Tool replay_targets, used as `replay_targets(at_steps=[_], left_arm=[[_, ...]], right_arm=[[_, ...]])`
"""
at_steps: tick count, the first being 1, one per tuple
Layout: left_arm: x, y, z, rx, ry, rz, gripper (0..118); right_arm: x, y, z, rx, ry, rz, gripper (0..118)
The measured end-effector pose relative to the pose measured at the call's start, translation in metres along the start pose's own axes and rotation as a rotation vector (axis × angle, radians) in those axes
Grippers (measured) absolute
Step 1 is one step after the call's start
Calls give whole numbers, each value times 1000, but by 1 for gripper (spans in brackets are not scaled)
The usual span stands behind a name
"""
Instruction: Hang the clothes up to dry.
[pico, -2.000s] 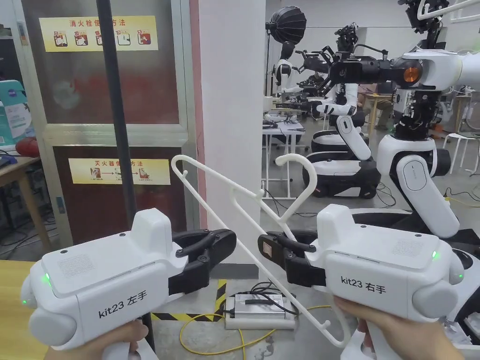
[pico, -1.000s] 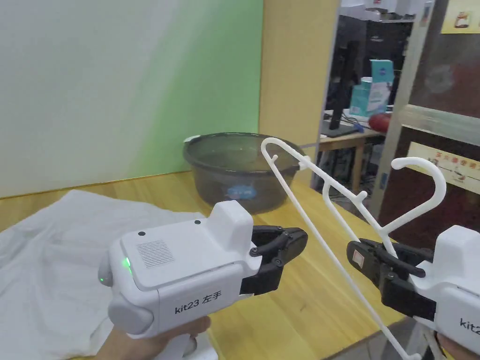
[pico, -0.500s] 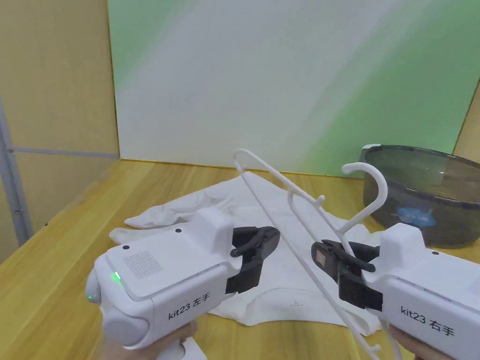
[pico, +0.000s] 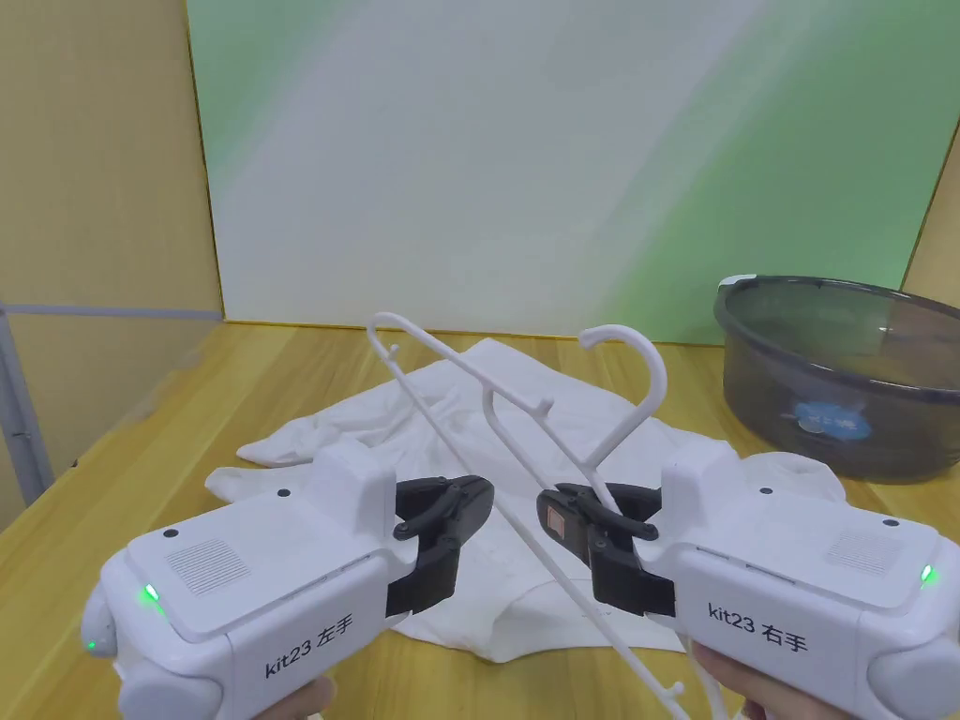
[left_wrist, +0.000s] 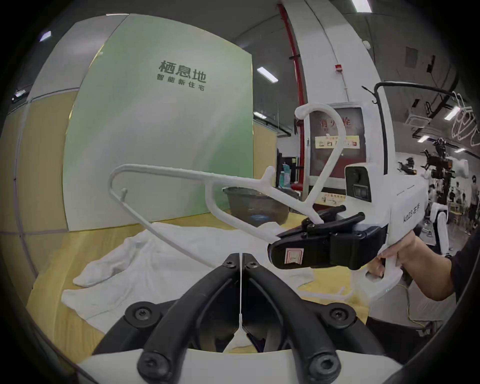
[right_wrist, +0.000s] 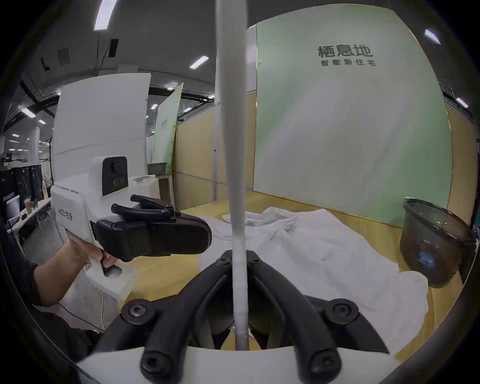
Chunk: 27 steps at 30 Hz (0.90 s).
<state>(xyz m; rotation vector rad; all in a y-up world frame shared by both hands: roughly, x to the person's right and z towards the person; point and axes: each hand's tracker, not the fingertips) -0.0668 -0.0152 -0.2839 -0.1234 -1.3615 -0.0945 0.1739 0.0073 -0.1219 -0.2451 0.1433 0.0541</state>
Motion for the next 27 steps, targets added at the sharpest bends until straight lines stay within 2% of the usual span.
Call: replay_targets(at_steps=[3, 5, 8, 10, 12, 13, 14, 16, 18, 21, 22, 25, 27], left_arm=[[2, 3, -8, -118, -45, -17, 0], [2, 8, -18, -294, -116, -43, 0], [7, 9, -41, -557, -142, -134, 0], [6, 13, -53, -582, -122, -232, 0], [-1, 18, -62, -643, -191, -229, 0], [-5, 20, -65, -685, -237, -209, 17], [-8, 22, -67, -731, -274, -201, 44], [-12, 23, -71, -796, -346, -240, 118], [-16, 22, -70, -785, -396, -300, 110], [-27, 18, -86, -812, -360, -265, 109], [-28, 16, -90, -827, -356, -261, 100], [-33, 9, -99, -860, -416, -286, 89], [-33, 0, -103, -829, -383, -343, 64]], right_arm=[[1, -3, 9, -16, -32, 14, 5], [4, -6, 15, -20, -51, 26, 5], [8, -11, 26, -33, -80, 19, 5], [9, -17, 35, -33, -106, 10, 5], [10, -20, 42, -24, -121, -14, 5], [10, -21, 45, -21, -121, -26, 5], [9, -22, 49, -18, -120, -26, 5], [9, -22, 54, -20, -119, -24, 5], [8, -23, 59, -24, -137, -18, 5], [9, -25, 61, -30, -141, -30, 5], [12, -28, 61, -27, -137, -33, 5], [13, -33, 58, -37, -141, -36, 5], [18, -36, 55, -50, -139, -41, 5]])
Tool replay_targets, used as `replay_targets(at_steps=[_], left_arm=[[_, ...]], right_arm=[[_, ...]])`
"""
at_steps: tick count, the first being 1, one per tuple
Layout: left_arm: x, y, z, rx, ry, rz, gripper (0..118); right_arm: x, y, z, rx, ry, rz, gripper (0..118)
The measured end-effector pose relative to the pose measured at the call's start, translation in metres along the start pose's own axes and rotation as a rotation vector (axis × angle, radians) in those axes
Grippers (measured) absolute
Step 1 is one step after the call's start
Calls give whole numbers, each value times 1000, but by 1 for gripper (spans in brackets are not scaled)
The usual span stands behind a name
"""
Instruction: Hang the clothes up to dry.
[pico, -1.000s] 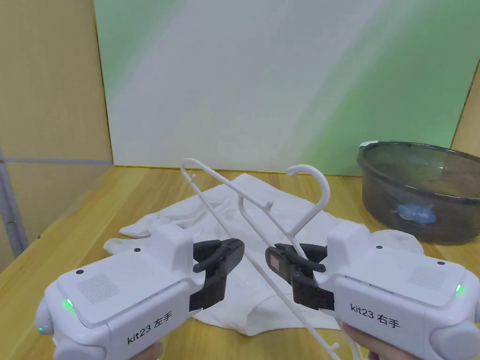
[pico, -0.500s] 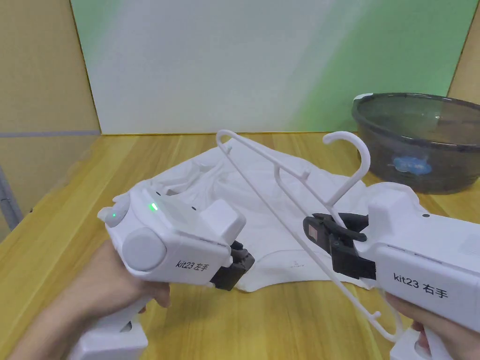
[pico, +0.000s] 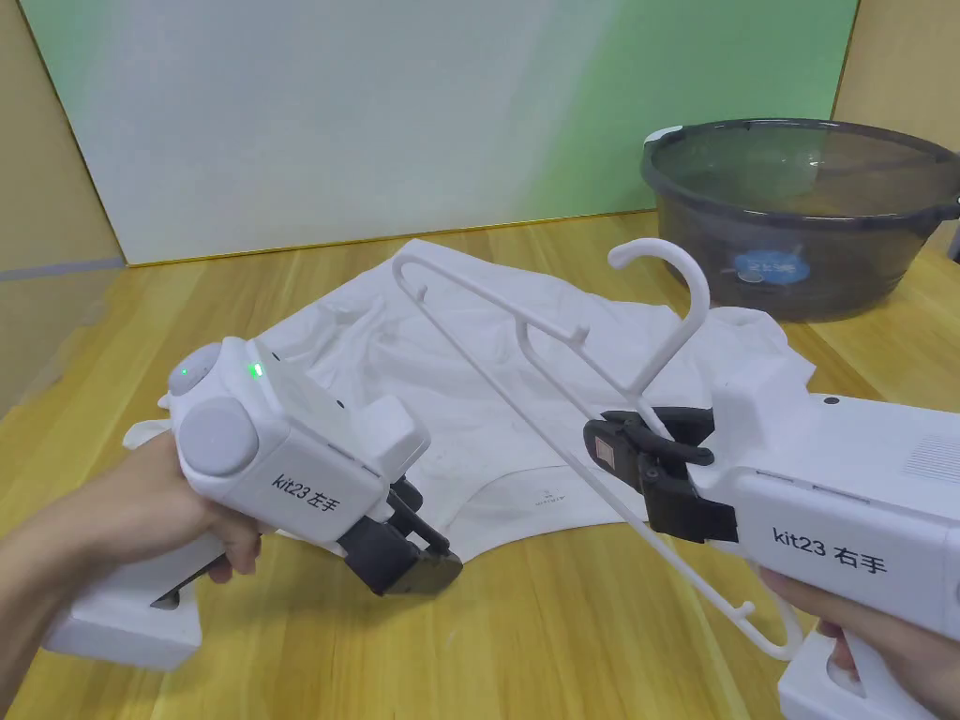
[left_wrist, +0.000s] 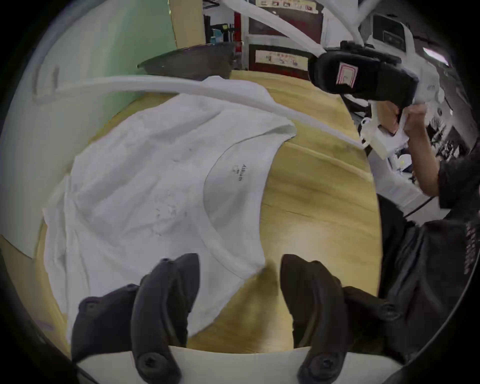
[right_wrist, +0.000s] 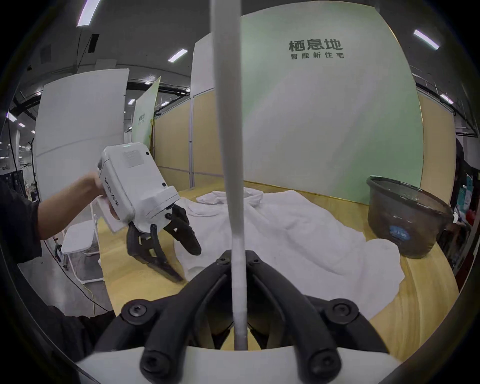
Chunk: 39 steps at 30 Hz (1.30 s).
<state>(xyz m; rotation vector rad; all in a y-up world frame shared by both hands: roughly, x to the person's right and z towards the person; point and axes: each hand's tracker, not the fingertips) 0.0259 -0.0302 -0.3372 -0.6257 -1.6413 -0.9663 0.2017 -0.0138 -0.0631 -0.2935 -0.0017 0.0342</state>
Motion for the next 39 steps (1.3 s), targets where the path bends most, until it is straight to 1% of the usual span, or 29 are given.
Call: replay_targets(at_steps=[1, 2, 4, 8, 10, 12, 13, 14, 15, 18, 19, 20, 21, 23, 24, 25, 27, 29, 31, 32, 34, 35, 36, 37, 38, 39], left_arm=[[1, -1, -3, 27, 32, -51, 60], [1, -4, -5, 36, 23, -43, 60], [-5, -6, -9, 27, -22, 43, 60], [0, -9, -6, 55, -44, 6, 58], [3, -9, -5, 51, -38, 18, 55], [2, -10, -4, 71, -36, 34, 47], [1, -13, -3, 92, -29, 38, 35], [-1, -14, -3, 98, -31, 49, 20], [-2, -16, -2, 105, -25, 58, 13], [1, -21, -3, 140, 35, 42, 12], [1, -22, -5, 123, 4, 58, 11], [3, -24, -7, 121, -8, 65, 7], [3, -26, -6, 150, -4, 89, 6], [0, -30, -7, 157, 1, 121, 5], [-2, -31, -7, 171, -36, 190, 5], [-3, -32, -8, 175, -35, 200, 4], [-5, -32, -7, 175, -35, 189, 5], [-1, -33, -9, 178, -3, 153, 5], [-1, -29, -9, 172, -2, 183, 4], [-2, -27, -9, 167, -1, 214, 4], [2, -28, -10, 175, 18, 182, 4], [3, -29, -9, 180, 22, 176, 4], [2, -29, -9, 181, 30, 180, 4], [1, -29, -8, 184, 31, 181, 4], [4, -32, -9, 192, 34, 171, 3], [7, -35, -10, 210, 50, 154, 3]], right_arm=[[2, -2, -2, -6, 3, -1, 5], [3, -3, -4, -13, 4, -4, 5], [8, -5, -7, -27, -1, -13, 5], [10, -6, -7, -35, -6, -12, 5], [9, -5, -7, -39, -8, -14, 5], [9, -6, -8, -36, -17, -14, 5], [9, -6, -8, -35, -19, -15, 5], [9, -6, -7, -35, -18, -17, 5], [8, -7, -7, -36, -13, -20, 5], [7, -10, -5, -42, -21, 1, 5], [7, -10, -5, -54, -23, 6, 5], [8, -11, -5, -65, -30, 16, 5], [9, -12, -4, -76, -39, 37, 5], [13, -13, -1, -87, -61, 106, 5], [17, -14, 0, -93, -58, 123, 5], [21, -15, 2, -113, -53, 136, 5], [31, -17, 5, -180, -56, 161, 5], [38, -17, 8, -215, -68, 221, 5], [41, -17, 12, -236, -110, 271, 5], [40, -17, 14, -240, -110, 302, 5], [35, -17, 20, -221, -107, 362, 5], [33, -18, 23, -214, -99, 380, 5], [31, -20, 26, -220, -95, 373, 5], [27, -19, 29, -201, -75, 419, 5], [24, -23, 33, -229, -71, 413, 5], [19, -25, 37, -211, -56, 490, 5]])
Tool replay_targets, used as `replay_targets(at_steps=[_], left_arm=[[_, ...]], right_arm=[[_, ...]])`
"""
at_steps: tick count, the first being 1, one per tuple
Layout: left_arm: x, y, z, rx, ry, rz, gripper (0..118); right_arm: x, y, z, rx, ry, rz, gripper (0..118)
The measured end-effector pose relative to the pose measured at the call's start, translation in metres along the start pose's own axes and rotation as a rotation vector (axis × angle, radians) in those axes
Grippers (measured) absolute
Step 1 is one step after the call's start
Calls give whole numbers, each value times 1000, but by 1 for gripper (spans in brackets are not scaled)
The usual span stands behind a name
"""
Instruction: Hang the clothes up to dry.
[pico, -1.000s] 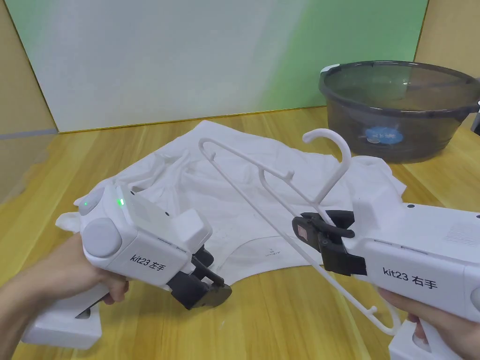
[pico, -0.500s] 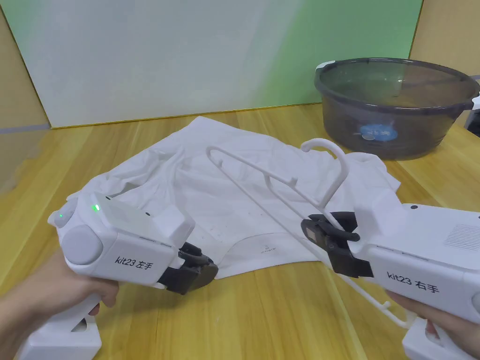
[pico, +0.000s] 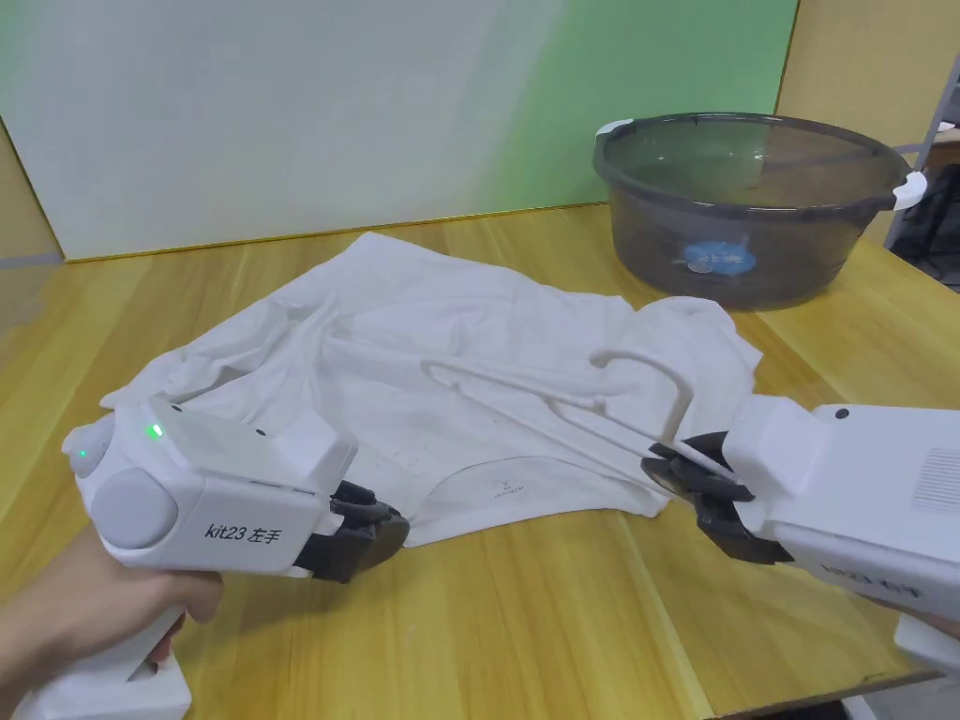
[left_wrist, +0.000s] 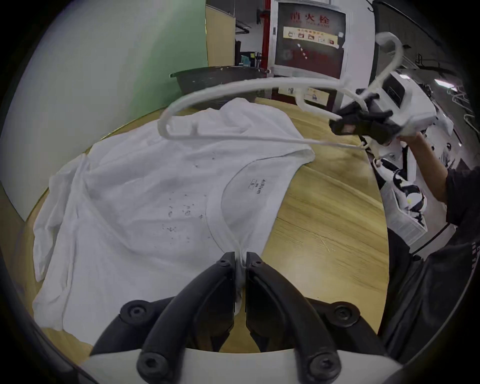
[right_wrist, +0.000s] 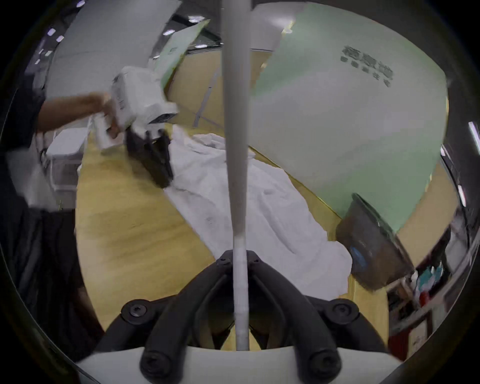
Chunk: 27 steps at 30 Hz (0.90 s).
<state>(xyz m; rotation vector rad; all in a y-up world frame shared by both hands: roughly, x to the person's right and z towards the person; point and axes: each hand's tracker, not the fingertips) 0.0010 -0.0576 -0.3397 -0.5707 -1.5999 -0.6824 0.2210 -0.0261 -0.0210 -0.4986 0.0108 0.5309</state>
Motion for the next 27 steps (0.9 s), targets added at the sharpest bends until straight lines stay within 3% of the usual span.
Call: replay_targets(at_steps=[2, 3, 5, 6, 7, 12, 18, 26, 27], left_arm=[[7, 1, 0, -8, 3, 31, 2], [10, 0, 2, 34, 48, -45, 2], [8, 2, -1, 3, 0, 12, 2], [8, 1, 0, 11, 14, 28, 2], [8, 0, 1, 12, 12, 20, 2], [0, -2, 1, 11, -9, 91, 2], [2, 1, -1, 2, 19, 101, 2], [12, 3, 3, 33, 21, 173, 2], [14, 3, 4, 37, 34, 168, 2]], right_arm=[[-12, 1, 8, 61, 28, 199, 5], [-16, -5, 8, -24, 21, 166, 5], [-25, -10, 8, -38, -7, 232, 5], [-30, -10, 12, -6, -20, 311, 5], [-32, -14, 13, -47, -7, 311, 5], [-47, -18, 26, -44, -39, 466, 5], [-63, -15, 30, -49, -27, 502, 5], [-104, -23, 24, -104, -154, 788, 6], [-111, -24, 25, -53, -153, 854, 6]])
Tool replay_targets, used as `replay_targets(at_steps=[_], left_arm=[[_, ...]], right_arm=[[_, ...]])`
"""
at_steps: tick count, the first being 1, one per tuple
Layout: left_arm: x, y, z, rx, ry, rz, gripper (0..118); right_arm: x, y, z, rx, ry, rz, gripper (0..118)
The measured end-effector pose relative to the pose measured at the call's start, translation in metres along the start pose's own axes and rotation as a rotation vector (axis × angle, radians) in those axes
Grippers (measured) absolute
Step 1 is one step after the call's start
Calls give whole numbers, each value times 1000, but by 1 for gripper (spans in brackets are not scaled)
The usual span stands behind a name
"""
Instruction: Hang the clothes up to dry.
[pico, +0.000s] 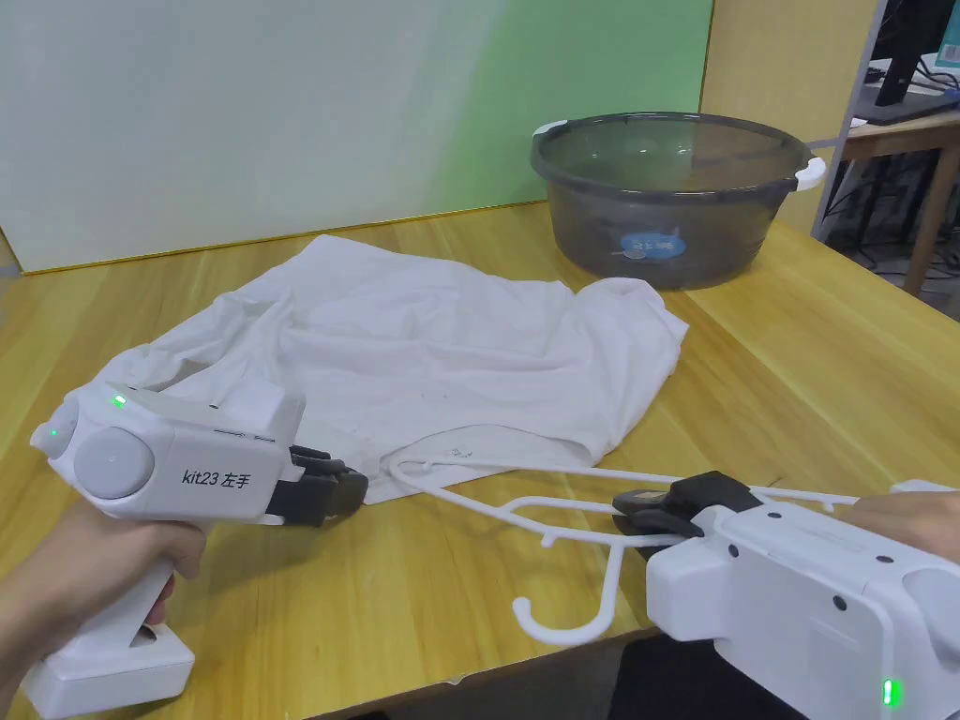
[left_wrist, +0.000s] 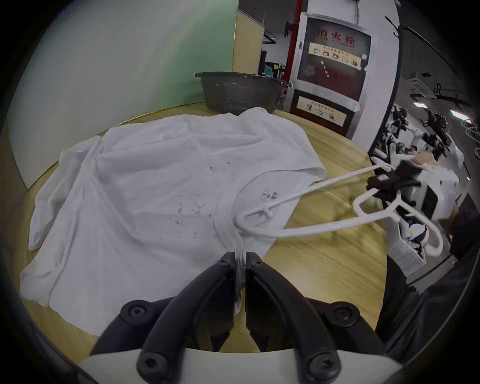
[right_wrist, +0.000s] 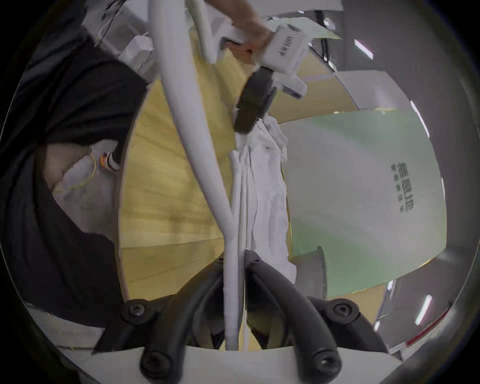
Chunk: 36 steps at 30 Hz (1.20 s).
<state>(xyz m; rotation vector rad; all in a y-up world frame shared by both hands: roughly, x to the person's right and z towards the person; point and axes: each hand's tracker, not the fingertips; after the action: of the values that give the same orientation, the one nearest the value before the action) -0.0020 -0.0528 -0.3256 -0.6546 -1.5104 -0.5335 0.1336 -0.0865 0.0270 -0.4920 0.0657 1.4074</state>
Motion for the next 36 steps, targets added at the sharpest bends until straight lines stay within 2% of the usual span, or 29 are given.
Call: replay_targets(at_steps=[4, 7, 13, 16, 18, 21, 23, 25, 31, 34, 36], left_arm=[[1, -1, 2, -2, -4, 20, 2], [2, 0, 0, -6, 0, 18, 2], [-2, 0, 1, -9, -9, 50, 2], [-4, 2, 6, 54, -26, 91, 2], [-1, 6, 14, 128, -46, 37, 2], [1, 16, 19, 137, -59, 94, 2], [6, 17, 20, 146, -64, 67, 2], [10, 18, 16, 119, -38, 40, 2], [36, 16, 3, 85, -108, -44, 2], [44, 17, -3, 71, -89, -93, 2], [41, 15, -3, 68, -96, -77, 2]], right_arm=[[-8, 1, -2, -50, 8, -23, 6], [-14, 4, -5, -37, -30, 27, 6], [-14, 7, -11, -37, -20, 20, 6], [-13, 9, -15, -44, -21, 20, 6], [-13, 8, -17, -55, -21, 11, 6], [-13, 7, -16, -59, -25, 13, 6], [-10, 6, -17, -63, -16, -24, 6], [-11, 5, -17, -66, -11, -22, 6], [-12, 10, -21, -74, -15, -47, 6], [-12, 10, -24, -79, -18, -64, 6], [-12, 8, -25, -83, -20, -72, 6]])
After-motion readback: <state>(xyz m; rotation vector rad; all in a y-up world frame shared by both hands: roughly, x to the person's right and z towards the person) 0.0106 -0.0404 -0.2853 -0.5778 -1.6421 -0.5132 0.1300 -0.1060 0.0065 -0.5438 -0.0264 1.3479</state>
